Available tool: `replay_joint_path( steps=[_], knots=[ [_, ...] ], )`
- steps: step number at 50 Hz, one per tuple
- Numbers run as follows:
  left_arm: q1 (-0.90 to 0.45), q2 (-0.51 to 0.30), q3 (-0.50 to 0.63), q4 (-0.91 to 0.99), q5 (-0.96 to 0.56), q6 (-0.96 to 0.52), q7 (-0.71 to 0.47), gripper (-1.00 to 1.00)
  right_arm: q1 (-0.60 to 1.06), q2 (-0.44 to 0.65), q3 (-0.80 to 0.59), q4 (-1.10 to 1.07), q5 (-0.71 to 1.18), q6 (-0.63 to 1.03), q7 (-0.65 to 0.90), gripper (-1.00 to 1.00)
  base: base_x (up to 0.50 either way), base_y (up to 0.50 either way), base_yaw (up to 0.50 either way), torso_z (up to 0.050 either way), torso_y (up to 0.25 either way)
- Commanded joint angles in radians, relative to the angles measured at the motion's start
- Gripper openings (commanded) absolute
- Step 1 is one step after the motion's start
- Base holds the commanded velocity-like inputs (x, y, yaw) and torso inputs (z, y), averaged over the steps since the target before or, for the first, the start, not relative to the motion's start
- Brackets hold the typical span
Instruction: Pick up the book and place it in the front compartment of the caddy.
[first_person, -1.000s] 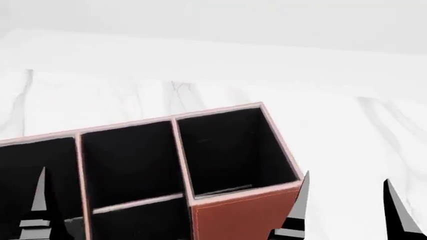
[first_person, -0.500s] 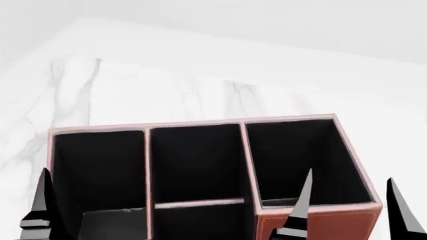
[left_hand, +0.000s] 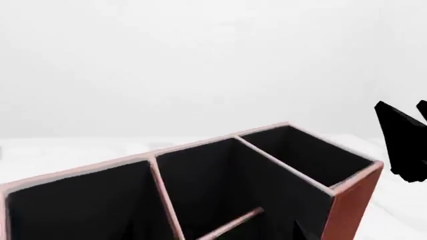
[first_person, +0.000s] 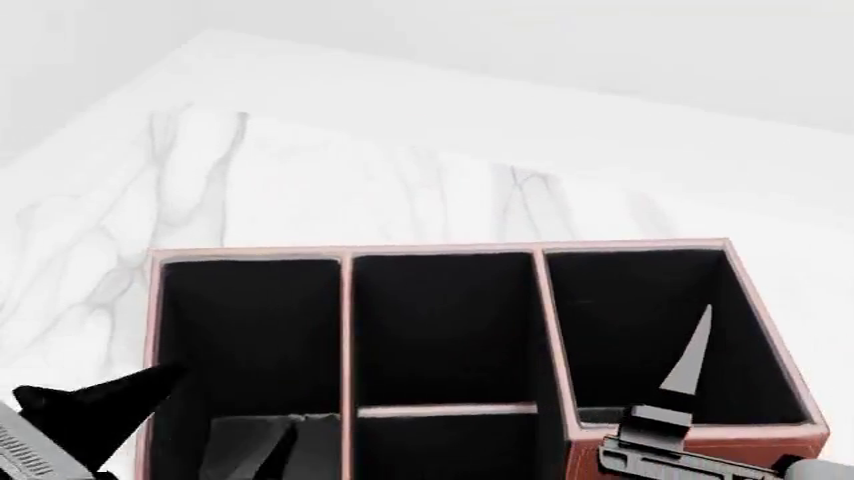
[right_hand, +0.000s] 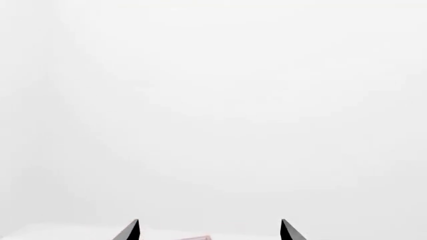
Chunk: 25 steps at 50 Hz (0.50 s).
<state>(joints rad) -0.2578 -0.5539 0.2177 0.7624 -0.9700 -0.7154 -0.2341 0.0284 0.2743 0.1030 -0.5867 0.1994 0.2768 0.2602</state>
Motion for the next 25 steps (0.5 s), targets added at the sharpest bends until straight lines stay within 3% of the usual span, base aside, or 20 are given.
replay_joint_path(
  steps=[1, 6, 25],
  knots=[
    [-0.178, -0.218, 0.122, 0.090, -0.506, -0.240, 0.007, 1.00, 0.033, 0.024, 0.036, 0.019, -0.005, 0.029, 0.025, 1.00, 0.00, 0.00, 0.00, 0.000, 0.000],
    [-0.168, -0.233, 0.132, 0.128, -0.481, -0.247, 0.069, 1.00, 0.033, 0.026, 0.039, 0.016, 0.000, 0.032, 0.028, 1.00, 0.00, 0.00, 0.00, 0.000, 0.000],
    [-0.177, -0.238, 0.159, 0.134, -0.471, -0.267, 0.085, 1.00, 0.033, 0.031, 0.031, 0.025, 0.002, 0.025, 0.032, 1.00, 0.00, 0.00, 0.00, 0.000, 0.000]
  ],
)
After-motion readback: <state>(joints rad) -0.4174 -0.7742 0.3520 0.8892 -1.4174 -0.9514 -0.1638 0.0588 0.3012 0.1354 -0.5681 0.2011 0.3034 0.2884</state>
